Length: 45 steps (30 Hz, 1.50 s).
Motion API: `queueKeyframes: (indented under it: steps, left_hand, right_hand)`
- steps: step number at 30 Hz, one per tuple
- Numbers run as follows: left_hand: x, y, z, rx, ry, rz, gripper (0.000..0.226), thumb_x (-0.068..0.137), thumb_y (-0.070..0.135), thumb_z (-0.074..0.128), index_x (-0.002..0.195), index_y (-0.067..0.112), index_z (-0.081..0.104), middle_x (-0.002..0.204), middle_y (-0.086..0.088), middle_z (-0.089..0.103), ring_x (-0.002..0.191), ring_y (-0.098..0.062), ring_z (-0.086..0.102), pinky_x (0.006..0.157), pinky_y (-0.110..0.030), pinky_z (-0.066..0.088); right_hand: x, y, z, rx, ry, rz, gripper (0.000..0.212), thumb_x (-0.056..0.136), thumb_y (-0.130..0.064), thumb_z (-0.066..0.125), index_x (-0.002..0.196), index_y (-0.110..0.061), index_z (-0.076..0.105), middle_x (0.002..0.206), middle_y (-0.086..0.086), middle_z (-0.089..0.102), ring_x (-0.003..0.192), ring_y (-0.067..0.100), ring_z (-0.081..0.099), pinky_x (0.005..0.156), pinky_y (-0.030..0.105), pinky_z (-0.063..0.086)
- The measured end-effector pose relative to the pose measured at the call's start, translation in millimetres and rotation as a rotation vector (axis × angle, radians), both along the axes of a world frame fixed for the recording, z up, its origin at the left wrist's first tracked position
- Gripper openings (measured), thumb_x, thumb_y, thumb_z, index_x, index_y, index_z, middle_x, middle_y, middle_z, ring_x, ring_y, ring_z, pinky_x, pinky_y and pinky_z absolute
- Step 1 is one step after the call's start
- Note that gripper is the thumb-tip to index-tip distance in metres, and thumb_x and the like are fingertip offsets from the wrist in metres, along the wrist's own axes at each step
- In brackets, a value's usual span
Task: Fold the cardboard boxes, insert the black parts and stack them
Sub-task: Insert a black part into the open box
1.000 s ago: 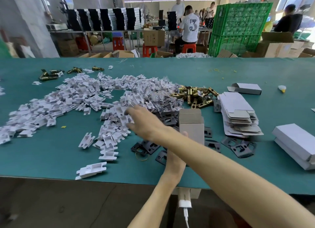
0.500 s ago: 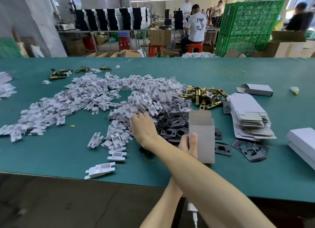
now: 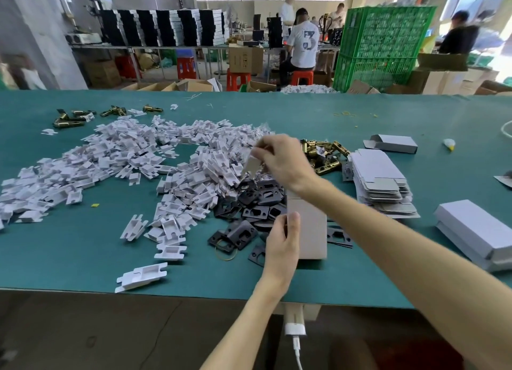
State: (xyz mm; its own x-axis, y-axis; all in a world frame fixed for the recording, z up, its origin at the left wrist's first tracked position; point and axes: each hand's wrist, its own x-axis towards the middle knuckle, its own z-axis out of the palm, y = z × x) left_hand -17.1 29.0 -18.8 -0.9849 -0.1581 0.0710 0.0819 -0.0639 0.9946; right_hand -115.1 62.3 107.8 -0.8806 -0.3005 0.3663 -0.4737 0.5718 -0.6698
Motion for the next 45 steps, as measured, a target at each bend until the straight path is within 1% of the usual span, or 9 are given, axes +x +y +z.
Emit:
queueKeyframes:
  steps: [10,18,26,31,36,38,40,42,45]
  left_hand:
    - [-0.7,2.7,-5.4,-0.026,0.033,-0.04,0.047,0.102,0.055,0.043,0.092,0.01,0.051,0.073,0.014,0.041,0.069,-0.004,0.037,0.065,-0.016,0.036]
    - [1.4,3.3,-4.8,0.019,0.002,-0.056,0.053,0.102,0.054,0.045,0.112,0.004,0.058,0.096,-0.009,0.056,0.086,-0.019,0.053,0.077,-0.035,0.046]
    - [0.4,3.5,-5.3,0.0,0.018,-0.055,0.05,0.102,0.054,0.045,0.103,0.005,0.057,0.086,-0.001,0.051,0.077,-0.01,0.047,0.071,-0.027,0.043]
    - [1.8,3.3,-5.4,0.029,0.012,-0.074,0.05,0.097,0.055,0.053,0.113,0.008,0.06,0.082,0.013,0.059,0.07,0.004,0.053,0.066,-0.014,0.047]
    - [-0.8,1.5,-7.0,0.109,-0.053,-0.035,0.038,0.101,0.054,0.049,0.118,0.022,0.058,0.108,0.003,0.07,0.093,-0.007,0.068,0.09,-0.035,0.059]
    - [-1.4,0.3,-6.9,0.186,-0.066,0.0,0.037,0.099,0.057,0.048,0.123,0.03,0.057,0.116,0.006,0.073,0.104,-0.007,0.071,0.096,-0.033,0.058]
    - [-2.7,-0.1,-6.6,0.21,-0.069,0.014,0.037,0.098,0.058,0.048,0.125,0.035,0.056,0.115,0.011,0.074,0.106,-0.005,0.07,0.093,-0.027,0.058]
    - [-3.5,0.8,-6.0,0.216,-0.066,0.011,0.034,0.099,0.056,0.048,0.125,0.035,0.055,0.11,0.016,0.075,0.104,-0.004,0.071,0.086,-0.024,0.058]
    - [-5.3,1.1,-8.7,0.219,-0.052,0.013,0.036,0.097,0.057,0.049,0.122,0.033,0.056,0.105,0.016,0.076,0.099,-0.007,0.072,0.083,-0.027,0.059]
  right_hand:
    - [4.6,103.2,2.8,0.333,0.115,-0.003,0.002,0.091,-0.015,0.074,0.09,-0.014,0.075,0.074,-0.014,0.064,0.068,0.001,0.06,0.068,0.016,0.043]
    - [17.2,107.6,-7.7,0.538,0.094,0.081,0.002,0.088,-0.017,0.077,0.087,-0.019,0.078,0.075,-0.018,0.059,0.081,0.009,0.056,0.064,0.011,0.034]
    - [17.4,102.7,6.1,0.75,-0.009,0.056,0.013,0.094,-0.02,0.07,0.098,-0.014,0.081,0.098,0.001,0.074,0.096,0.021,0.066,0.091,0.039,0.054]
    - [5.7,78.0,15.1,0.532,0.132,-0.024,0.021,0.099,-0.026,0.064,0.097,-0.008,0.076,0.093,0.003,0.071,0.087,0.025,0.065,0.082,0.041,0.054]
    - [-46.4,55.8,-3.3,0.12,-0.142,-0.097,0.021,0.102,-0.013,0.054,0.11,-0.007,0.073,0.095,0.007,0.07,0.082,0.02,0.064,0.072,0.031,0.052]
    - [-59.9,56.8,-22.8,0.116,-0.235,-0.03,0.026,0.103,-0.012,0.053,0.123,-0.007,0.069,0.104,0.005,0.069,0.081,0.014,0.062,0.069,0.021,0.049]
    - [-72.9,55.6,-45.6,0.227,-0.262,0.02,0.034,0.101,-0.016,0.059,0.134,-0.011,0.064,0.128,0.009,0.067,0.106,0.019,0.065,0.089,0.027,0.052]
    - [-85.7,50.1,-67.2,0.428,-0.259,0.027,0.042,0.1,-0.023,0.062,0.141,-0.017,0.058,0.144,0.012,0.057,0.133,0.03,0.051,0.112,0.042,0.036]
    - [-102.6,43.5,-93.4,0.514,-0.308,-0.01,0.041,0.104,-0.028,0.055,0.145,-0.027,0.054,0.157,0.014,0.037,0.146,0.036,0.027,0.118,0.042,0.019]
